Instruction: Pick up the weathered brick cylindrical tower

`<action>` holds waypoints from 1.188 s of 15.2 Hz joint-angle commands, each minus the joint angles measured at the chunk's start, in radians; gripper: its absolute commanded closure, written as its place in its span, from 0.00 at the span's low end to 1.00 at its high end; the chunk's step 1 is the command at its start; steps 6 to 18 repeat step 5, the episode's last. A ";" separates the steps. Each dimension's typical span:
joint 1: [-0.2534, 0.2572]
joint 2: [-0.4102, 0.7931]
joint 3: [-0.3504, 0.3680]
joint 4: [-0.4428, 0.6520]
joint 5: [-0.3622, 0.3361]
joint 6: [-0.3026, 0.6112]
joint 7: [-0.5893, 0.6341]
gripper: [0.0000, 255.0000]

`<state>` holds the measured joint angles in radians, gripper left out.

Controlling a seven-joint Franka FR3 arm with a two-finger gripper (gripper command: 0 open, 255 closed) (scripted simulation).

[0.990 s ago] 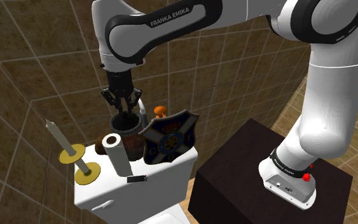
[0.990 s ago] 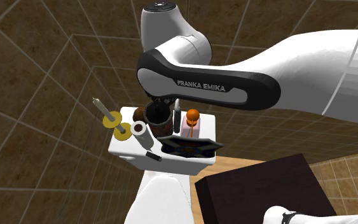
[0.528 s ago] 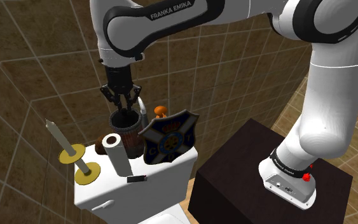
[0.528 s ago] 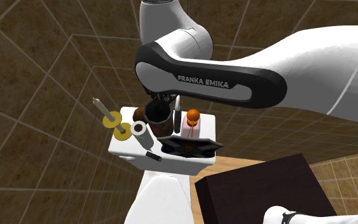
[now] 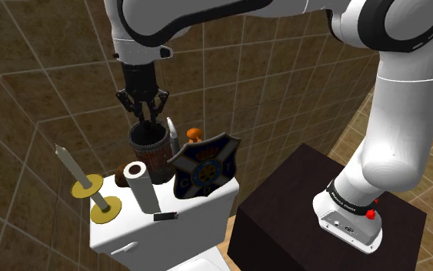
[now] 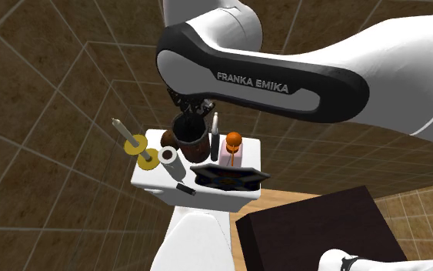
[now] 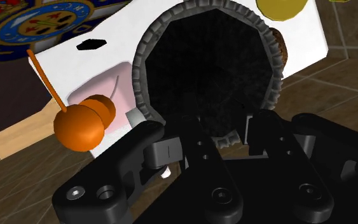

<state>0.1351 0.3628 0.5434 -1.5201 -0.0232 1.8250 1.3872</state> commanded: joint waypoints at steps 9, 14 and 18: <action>0.003 -0.006 0.003 0.050 0.002 -0.054 0.005 1.00; 0.003 -0.006 0.003 0.050 0.002 -0.054 0.005 1.00; 0.003 -0.006 0.003 0.050 0.002 -0.054 0.005 1.00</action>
